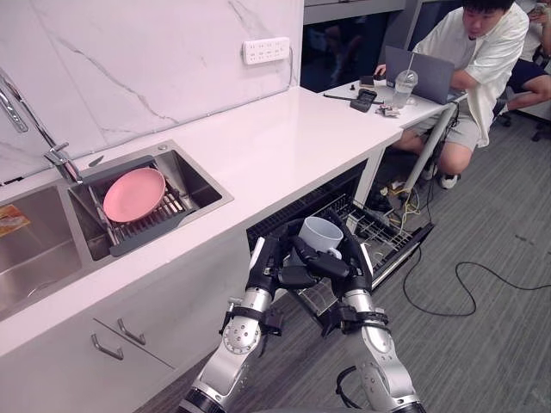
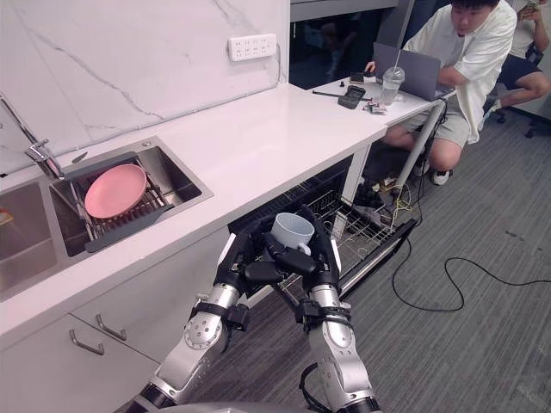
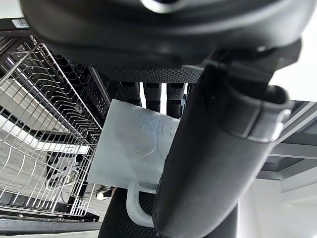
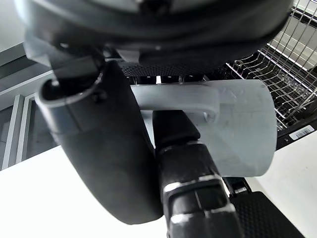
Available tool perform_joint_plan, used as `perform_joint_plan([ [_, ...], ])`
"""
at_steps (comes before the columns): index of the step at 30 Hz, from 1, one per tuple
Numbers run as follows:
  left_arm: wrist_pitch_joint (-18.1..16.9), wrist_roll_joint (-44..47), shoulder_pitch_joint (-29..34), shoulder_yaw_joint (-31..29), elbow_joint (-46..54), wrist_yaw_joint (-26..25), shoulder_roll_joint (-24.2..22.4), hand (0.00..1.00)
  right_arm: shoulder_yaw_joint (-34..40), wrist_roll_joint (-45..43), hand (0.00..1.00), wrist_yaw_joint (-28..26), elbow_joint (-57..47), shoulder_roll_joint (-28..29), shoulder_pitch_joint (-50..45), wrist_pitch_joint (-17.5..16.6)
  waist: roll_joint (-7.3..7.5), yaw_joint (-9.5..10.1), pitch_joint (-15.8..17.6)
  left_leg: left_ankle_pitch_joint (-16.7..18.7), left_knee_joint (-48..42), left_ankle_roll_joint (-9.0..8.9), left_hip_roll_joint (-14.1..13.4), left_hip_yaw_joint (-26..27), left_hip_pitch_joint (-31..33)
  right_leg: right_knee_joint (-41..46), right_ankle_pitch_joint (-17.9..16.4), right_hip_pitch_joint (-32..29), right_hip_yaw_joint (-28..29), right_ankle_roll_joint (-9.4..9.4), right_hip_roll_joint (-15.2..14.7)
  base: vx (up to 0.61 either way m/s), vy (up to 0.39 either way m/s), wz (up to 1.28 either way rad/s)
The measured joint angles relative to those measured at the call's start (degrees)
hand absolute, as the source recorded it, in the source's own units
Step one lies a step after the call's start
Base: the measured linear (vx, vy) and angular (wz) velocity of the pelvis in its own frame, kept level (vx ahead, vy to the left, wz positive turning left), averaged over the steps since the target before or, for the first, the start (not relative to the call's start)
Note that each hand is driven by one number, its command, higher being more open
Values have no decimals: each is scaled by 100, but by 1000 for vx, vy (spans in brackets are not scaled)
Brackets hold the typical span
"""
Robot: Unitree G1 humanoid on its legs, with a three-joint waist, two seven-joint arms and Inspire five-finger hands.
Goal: Walk over to the sink, pick up the cup, carry it to the dishwasher, place the cup inside the dishwasher, then close the dishwasher door
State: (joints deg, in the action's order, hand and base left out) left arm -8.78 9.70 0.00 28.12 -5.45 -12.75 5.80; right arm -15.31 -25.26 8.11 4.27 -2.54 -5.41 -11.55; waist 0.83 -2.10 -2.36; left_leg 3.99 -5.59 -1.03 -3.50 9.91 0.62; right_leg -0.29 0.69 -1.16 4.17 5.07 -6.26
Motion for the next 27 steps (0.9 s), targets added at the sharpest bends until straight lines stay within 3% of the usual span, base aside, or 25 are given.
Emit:
perform_joint_plan([
  [8,0,48,-336,253,13,-82,114,30,123,-275,30,153,2,-108,165,-54,112,41,-69,-16,-36,-2,1,-89,68,-5,12,0,-80,-6,-3,-24,-6,5],
  [9,0,48,-365,253,14,-82,115,90,127,-284,30,152,2,-107,181,-82,113,43,-69,-16,-39,-2,-3,-93,71,-5,14,0,-85,-7,0,0,0,0],
  [17,2,41,-383,380,276,-55,112,90,336,-253,30,146,-92,-39,278,-119,136,71,-54,-15,-41,-2,-13,-91,54,-7,21,18,-81,-17,10,0,0,0],
  [27,0,28,-304,-125,534,188,-225,90,786,1418,30,202,-522,284,263,-115,191,114,23,-10,57,-4,-19,67,-115,25,21,48,47,-19,29,-13,2,-7],
])
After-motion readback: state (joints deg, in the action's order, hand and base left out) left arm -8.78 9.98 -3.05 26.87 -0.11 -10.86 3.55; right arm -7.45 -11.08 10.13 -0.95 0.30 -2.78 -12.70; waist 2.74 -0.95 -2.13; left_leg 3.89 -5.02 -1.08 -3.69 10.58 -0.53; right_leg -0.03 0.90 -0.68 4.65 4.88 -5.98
